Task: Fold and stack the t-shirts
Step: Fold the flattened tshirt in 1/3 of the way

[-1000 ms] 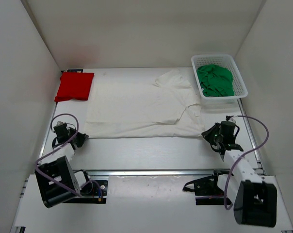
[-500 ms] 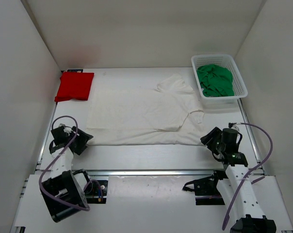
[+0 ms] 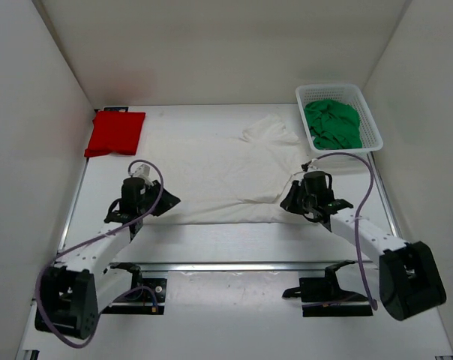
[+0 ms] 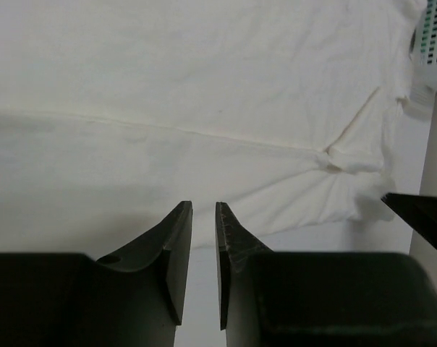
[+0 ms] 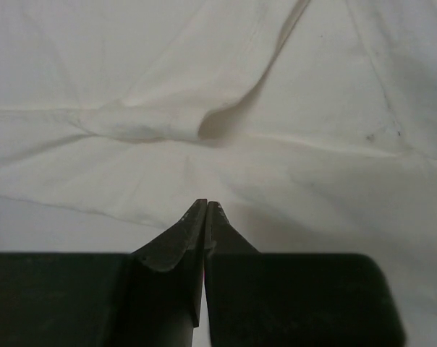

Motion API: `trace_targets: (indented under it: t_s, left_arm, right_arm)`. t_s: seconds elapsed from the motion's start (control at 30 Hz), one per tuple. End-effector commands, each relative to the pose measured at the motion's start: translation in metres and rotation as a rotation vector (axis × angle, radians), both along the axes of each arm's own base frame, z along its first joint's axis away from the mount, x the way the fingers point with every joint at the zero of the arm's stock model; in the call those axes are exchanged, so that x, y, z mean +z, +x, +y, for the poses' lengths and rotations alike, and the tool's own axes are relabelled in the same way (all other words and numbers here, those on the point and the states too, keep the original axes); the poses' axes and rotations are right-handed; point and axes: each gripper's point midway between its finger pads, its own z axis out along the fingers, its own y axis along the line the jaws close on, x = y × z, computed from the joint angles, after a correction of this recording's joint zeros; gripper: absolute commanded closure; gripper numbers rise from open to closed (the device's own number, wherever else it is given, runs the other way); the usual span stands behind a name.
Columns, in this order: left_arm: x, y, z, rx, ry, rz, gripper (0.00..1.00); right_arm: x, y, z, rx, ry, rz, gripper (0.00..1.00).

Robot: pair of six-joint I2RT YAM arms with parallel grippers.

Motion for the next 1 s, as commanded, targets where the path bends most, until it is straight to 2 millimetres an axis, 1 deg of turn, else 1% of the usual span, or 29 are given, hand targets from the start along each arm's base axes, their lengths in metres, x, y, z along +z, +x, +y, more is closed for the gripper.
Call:
trace_targets:
  t_s: [0.0, 0.03, 0.07, 0.1, 0.13, 0.17, 0.2, 0.23, 0.3, 0.43, 0.5, 0.53, 0.57, 0.6, 0.63, 0.67, 0.7, 0.73, 0.77, 0.8, 0.87, 0.9, 0.93, 0.97]
  left_arm:
    - [0.02, 0.026, -0.029, -0.029, -0.041, -0.089, 0.71]
    - [0.015, 0.026, -0.035, -0.047, -0.054, -0.08, 0.71]
    - [0.015, 0.028, -0.04, -0.057, -0.066, -0.086, 0.71]
    - [0.009, 0.026, -0.045, -0.071, -0.08, -0.064, 0.72]
    - [0.004, 0.024, -0.05, -0.084, -0.08, -0.058, 0.72]
    - [-0.002, 0.022, -0.053, -0.095, -0.073, -0.044, 0.73]
    - [-0.003, 0.024, -0.053, -0.094, -0.057, -0.052, 0.73]
    - [-0.007, 0.022, -0.055, -0.099, -0.048, -0.039, 0.73]
    - [-0.012, 0.02, -0.057, -0.127, -0.028, -0.036, 0.73]
    - [-0.019, 0.017, -0.056, -0.145, 0.003, -0.028, 0.73]
    - [-0.024, 0.01, -0.056, -0.164, 0.026, -0.024, 0.72]
    - [-0.025, 0.009, -0.054, -0.155, 0.028, -0.022, 0.73]
    - [-0.026, 0.005, -0.054, -0.16, 0.028, -0.021, 0.73]
    - [-0.031, 0.004, -0.049, -0.148, 0.031, -0.009, 0.72]
    - [-0.032, 0.001, -0.05, -0.152, 0.025, -0.006, 0.72]
    - [-0.033, -0.001, -0.049, -0.152, 0.019, -0.003, 0.73]
    - [-0.033, -0.001, -0.05, -0.154, 0.019, -0.003, 0.72]
    - [-0.033, -0.002, -0.05, -0.154, 0.02, -0.003, 0.72]
    - [-0.033, -0.003, -0.051, -0.157, 0.029, -0.002, 0.73]
    - [-0.027, -0.003, -0.059, -0.178, 0.03, -0.016, 0.72]
    - [-0.022, -0.002, -0.068, -0.201, 0.049, -0.035, 0.72]
    - [-0.018, -0.004, -0.077, -0.228, 0.054, -0.041, 0.72]
    - [-0.015, -0.007, -0.084, -0.249, 0.058, -0.044, 0.72]
    - [-0.015, -0.009, -0.088, -0.263, 0.056, -0.048, 0.72]
  right_arm:
    - [0.022, 0.037, 0.015, 0.02, 0.042, -0.131, 1.0]
    - [0.019, 0.041, 0.017, 0.02, 0.043, -0.117, 1.0]
    - [0.017, 0.045, 0.014, 0.007, 0.027, -0.121, 1.0]
    - [0.006, 0.043, 0.013, -0.005, 0.013, -0.1, 1.0]
    - [0.008, 0.046, 0.012, -0.005, 0.04, -0.109, 1.0]
    - [0.0, 0.046, 0.015, 0.005, 0.057, -0.088, 1.0]
    - [0.002, 0.049, 0.015, 0.004, 0.06, -0.094, 1.0]
    - [-0.007, 0.047, 0.016, 0.003, 0.056, -0.066, 1.0]
    - [-0.014, 0.048, 0.024, 0.037, 0.061, -0.048, 1.0]
    - [-0.015, 0.056, 0.037, 0.06, 0.085, -0.066, 1.0]
    - [-0.003, 0.065, 0.045, 0.07, 0.121, -0.104, 1.0]
    - [-0.002, 0.068, 0.045, 0.066, 0.121, -0.112, 1.0]
    - [0.002, 0.073, 0.05, 0.079, 0.119, -0.125, 1.0]
    - [0.0, 0.077, 0.048, 0.072, 0.114, -0.13, 1.0]
    - [0.01, 0.086, 0.053, 0.083, 0.129, -0.152, 1.0]
    - [0.015, 0.097, 0.056, 0.094, 0.128, -0.167, 1.0]
    - [0.007, 0.104, 0.051, 0.077, 0.122, -0.142, 1.0]
    - [0.02, 0.117, 0.057, 0.088, 0.154, -0.16, 1.0]
    - [0.025, 0.129, 0.062, 0.112, 0.194, -0.166, 1.0]
    - [0.028, 0.14, 0.07, 0.138, 0.224, -0.15, 1.0]
    - [0.033, 0.155, 0.073, 0.148, 0.235, -0.118, 1.0]
    - [0.033, 0.154, 0.074, 0.157, 0.215, -0.118, 1.0]
    - [0.04, 0.153, 0.071, 0.139, 0.184, -0.145, 1.0]
    - [0.043, 0.149, 0.07, 0.136, 0.167, -0.158, 1.0]
